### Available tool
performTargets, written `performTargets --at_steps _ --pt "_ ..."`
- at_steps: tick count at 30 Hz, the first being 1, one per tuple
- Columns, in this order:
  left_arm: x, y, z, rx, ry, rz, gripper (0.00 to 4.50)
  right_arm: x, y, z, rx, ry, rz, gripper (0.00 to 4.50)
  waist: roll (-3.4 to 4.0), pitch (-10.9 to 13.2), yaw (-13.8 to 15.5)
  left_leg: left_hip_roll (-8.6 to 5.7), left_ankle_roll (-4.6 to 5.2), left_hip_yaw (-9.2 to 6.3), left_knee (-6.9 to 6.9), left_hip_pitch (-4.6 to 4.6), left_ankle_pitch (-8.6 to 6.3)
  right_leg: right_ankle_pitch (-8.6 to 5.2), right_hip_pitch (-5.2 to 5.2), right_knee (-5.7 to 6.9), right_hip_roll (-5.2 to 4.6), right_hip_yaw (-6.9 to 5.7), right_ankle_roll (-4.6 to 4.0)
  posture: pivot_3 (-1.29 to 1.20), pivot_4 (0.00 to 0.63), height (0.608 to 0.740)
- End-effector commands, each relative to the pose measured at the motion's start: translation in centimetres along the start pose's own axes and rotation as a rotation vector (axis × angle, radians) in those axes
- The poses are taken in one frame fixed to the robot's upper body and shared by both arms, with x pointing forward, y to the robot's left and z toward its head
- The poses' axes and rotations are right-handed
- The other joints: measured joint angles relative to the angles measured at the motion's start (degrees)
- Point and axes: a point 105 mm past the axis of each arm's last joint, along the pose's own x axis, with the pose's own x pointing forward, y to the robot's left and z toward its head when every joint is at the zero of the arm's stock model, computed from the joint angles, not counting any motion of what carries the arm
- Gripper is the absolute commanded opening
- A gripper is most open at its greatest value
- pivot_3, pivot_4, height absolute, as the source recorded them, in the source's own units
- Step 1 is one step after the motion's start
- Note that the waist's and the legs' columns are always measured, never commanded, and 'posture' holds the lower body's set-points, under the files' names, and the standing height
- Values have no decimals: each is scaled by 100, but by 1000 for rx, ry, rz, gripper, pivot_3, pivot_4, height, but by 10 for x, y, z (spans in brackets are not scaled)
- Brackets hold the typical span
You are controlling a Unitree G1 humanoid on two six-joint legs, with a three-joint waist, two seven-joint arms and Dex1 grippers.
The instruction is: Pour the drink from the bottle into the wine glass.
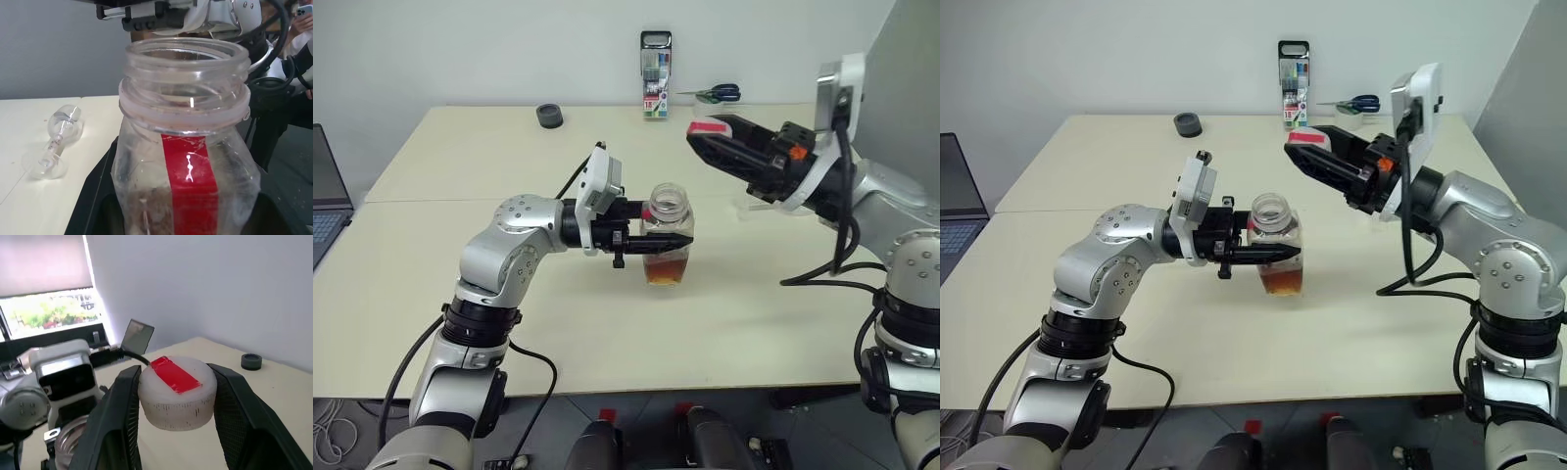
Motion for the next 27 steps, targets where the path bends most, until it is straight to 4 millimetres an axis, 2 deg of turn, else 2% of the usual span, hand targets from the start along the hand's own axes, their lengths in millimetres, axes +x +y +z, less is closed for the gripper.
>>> performTargets --at_steps 1,3,4,6,8,11,15,18,22,25,26,27 --pt "-2 -2 14 66 -28 2 1844 -20 -10 -20 -17 57 -99 1879 0 0 4 -1 10 0 0 -1 -6 0 2 -2 0 -1 0 0 150 740" --pt "-2 -2 13 66 -28 6 1844 -39 -28 -56 -48 170 -204 1879 -1 0 28 -9 14 3 1 -3 -8 0 5 -4 0 -2 1 0 150 740" --pt "-1 -2 13 65 -30 8 1844 -52 -42 -80 -59 237 -282 1879 -1 0 36 -10 15 8 4 -3 -8 -1 7 -4 0 -3 1 0 150 740" --pt "-1 -3 14 66 -31 9 1844 -72 -62 -114 -94 323 -417 1879 -2 0 26 -13 18 24 6 -1 -10 -1 7 -2 0 0 3 0 150 740" --pt "-1 -3 15 68 -31 10 1844 -87 -79 -140 -110 364 -549 1879 -1 0 6 -9 18 39 5 3 -10 -1 5 3 3 7 3 0 150 740" --pt "-1 -3 16 72 -29 10 1844 -98 -93 -164 -113 382 -682 1879 1 1 -53 1 15 57 1 11 -8 -1 -2 14 10 20 2 0 150 740" --pt "-1 -2 18 77 -27 8 1844 -98 -96 -189 -137 393 -745 1879 2 0 -67 6 -5 56 -1 13 3 -1 -2 15 19 21 1 0 150 740" --pt "-1 -3 19 81 -24 4 1844 -107 -102 -205 -118 408 -831 1879 2 0 -29 1 -5 56 2 11 3 -1 -1 12 14 20 2 0 150 740" --pt "-3 -3 19 83 -19 4 1844 -112 -102 -210 -112 402 -871 3006 1 0 -14 -1 -6 53 4 11 4 -1 2 10 12 19 2 0 150 740" --pt "-3 -4 18 82 -16 4 1844 -112 -100 -208 -148 406 -857 4119 1 0 -15 -1 -5 54 3 12 3 -1 2 11 13 20 2 0 150 740" --pt "-3 -4 18 82 -16 4 1844 -112 -100 -208 -148 403 -857 4373 1 0 -15 -1 -5 54 3 12 3 -1 2 11 13 19 2 0 150 740" --pt "-3 -5 18 82 -16 2 1844 -112 -100 -207 -153 402 -854 4442 1 0 -16 -1 -5 55 3 12 3 -1 2 11 13 20 2 0 150 740"
